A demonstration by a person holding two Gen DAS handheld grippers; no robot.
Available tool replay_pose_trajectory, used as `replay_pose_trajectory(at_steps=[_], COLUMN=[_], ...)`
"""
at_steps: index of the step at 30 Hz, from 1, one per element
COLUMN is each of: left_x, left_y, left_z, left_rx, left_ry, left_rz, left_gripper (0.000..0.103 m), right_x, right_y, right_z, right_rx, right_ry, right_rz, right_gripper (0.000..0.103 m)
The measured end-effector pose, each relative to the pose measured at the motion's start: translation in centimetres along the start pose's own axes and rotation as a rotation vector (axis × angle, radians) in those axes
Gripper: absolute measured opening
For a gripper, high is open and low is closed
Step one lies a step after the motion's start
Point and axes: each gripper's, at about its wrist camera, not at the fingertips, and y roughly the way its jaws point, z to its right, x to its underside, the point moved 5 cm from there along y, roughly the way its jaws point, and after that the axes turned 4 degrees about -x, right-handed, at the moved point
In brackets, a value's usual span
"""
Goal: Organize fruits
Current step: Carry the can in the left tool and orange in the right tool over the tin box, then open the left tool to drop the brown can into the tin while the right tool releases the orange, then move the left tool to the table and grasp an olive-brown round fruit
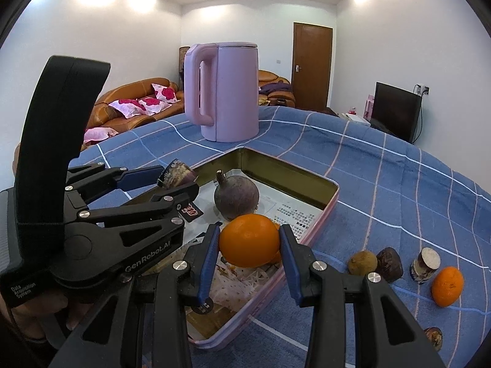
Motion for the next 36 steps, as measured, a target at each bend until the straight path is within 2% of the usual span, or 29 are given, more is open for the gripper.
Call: replay_pose_trajectory(at_steps=[6,8,11,30,33,36], left_x=[0.0,0.1,0.1,0.4,0.4,0.3], left_y=[0.3,0.2,0.1,-0.8,-1.5,-2.2], left_z=[-0.3,-0.6,-0.9,-0.4,0.3,1.2], left_rx=[-0.012,-0.016,-0.026,-0.028,-0.019,-0.006], left_ry=[-0.012,-0.02,-0.029,-0.036,-0.026,-0.02], left_rz=[-0.006,-0.004,0.003,0.014,0.027,0.039], left_gripper=[0.055,0.066,0.073,0.08,0.081,0.081], right_x=[0.0,0.0,0.1,0.3,1.0,2.3], right_y=[0.2,0.1,-0.1,-1.4,-2.5,-4.5], right_z=[0.4,0.5,0.6,0.9,1.8,4.2], right_rx=[0.004,0.004,0.004,0.034,0.067,0.139], right_ry=[0.01,0.018,0.024,0.036,0.047,0.075], right_rz=[-0.004,-0.002,0.006,0.045,0.046,0.036], right_gripper=[0.047,0.051,0.055,0.062,0.062,0.062])
